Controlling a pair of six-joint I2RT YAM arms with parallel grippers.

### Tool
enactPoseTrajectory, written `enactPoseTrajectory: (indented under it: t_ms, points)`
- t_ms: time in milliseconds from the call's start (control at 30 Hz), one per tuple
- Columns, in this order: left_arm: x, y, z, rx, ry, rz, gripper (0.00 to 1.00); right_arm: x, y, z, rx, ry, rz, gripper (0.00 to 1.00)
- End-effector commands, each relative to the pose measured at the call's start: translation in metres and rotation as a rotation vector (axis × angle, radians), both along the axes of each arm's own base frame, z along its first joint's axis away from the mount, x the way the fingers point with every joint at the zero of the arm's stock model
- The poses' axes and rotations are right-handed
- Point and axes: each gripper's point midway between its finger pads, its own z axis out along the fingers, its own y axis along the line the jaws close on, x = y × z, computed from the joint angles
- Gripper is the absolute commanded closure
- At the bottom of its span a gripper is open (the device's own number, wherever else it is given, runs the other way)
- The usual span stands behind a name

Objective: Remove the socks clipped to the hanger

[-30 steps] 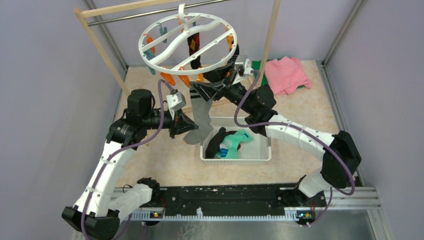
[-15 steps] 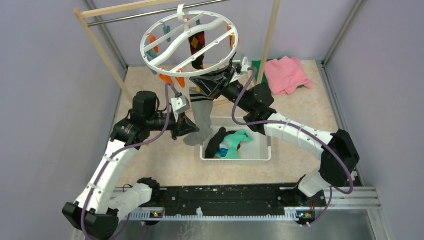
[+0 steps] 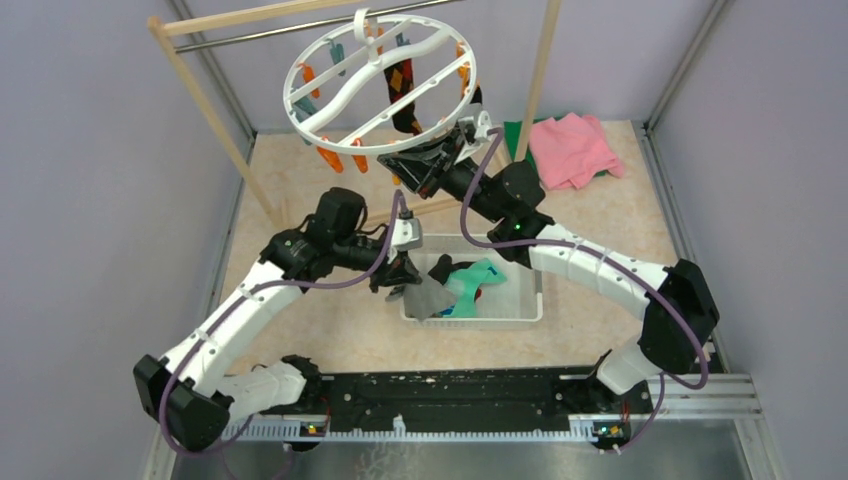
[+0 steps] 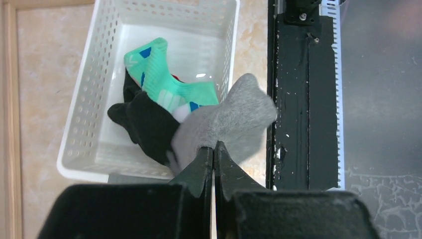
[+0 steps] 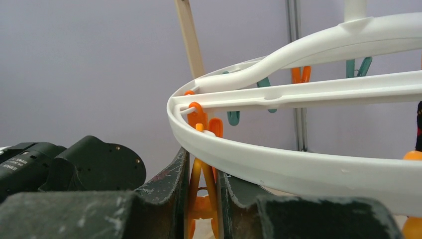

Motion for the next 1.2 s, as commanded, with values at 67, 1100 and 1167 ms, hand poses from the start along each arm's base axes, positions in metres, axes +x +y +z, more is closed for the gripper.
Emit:
enactPoseTrajectory:
  t_ms: [67, 1100, 1167]
  points:
    - [0.020, -0.034, 0.023, -0.049, -0.176, -0.073, 1.00, -0.005, -0.001, 0.013, 0.020, 0.003, 0.011, 1.00]
    - [0.083, 0.016, 0.104, -0.052, -0.588, 0.332, 0.01, 0.035, -0.128, -0.086, -0.191, 0.154, -0.448, 0.02]
    - [0.105, 0.029, 0.135, -0.097, -0.626, 0.430, 0.01, 0.076, -0.143, -0.096, -0.223, 0.164, -0.557, 0.02]
